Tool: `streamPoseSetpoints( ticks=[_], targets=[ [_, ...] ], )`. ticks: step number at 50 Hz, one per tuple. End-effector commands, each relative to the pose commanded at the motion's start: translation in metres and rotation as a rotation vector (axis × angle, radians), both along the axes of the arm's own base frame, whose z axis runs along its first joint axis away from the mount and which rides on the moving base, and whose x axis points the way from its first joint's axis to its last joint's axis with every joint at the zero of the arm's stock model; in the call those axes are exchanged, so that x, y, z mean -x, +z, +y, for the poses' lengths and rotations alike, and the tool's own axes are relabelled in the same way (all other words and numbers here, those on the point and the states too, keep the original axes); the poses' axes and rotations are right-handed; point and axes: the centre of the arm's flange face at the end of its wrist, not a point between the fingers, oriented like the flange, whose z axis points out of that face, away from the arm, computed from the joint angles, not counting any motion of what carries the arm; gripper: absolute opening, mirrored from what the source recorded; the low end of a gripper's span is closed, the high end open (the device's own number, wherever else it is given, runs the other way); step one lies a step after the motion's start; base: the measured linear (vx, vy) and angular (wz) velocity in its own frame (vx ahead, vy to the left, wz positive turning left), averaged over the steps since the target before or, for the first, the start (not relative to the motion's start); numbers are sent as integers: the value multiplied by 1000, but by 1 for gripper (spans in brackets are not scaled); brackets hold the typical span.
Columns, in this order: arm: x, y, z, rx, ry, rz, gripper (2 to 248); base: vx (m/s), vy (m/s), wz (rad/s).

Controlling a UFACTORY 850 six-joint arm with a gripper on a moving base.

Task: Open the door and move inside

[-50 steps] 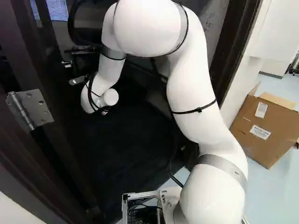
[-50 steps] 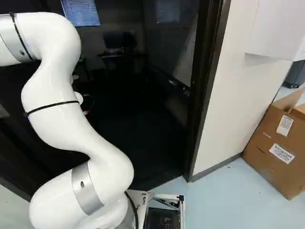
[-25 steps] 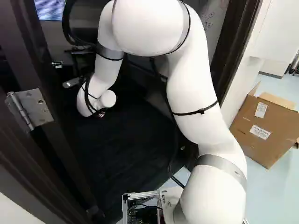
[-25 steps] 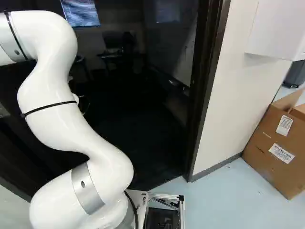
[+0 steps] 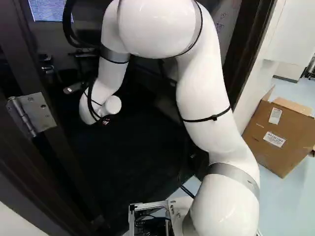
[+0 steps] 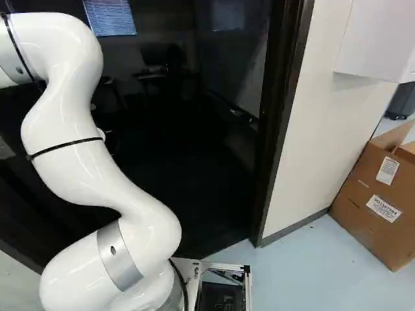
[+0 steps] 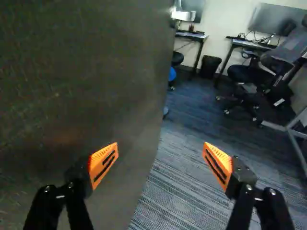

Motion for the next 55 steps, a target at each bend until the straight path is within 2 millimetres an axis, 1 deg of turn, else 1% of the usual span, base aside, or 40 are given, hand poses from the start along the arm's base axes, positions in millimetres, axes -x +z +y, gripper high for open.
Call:
streamPoseSetpoints(
  ticks=[22, 37, 55],
  targets=[
    [5, 4, -37, 12, -45, 16, 247, 0, 0, 0],
    [2, 6, -64, 11, -100, 30, 247, 0, 0, 0],
    [2, 6, -66, 11, -104, 31, 247, 0, 0, 0]
  ],
)
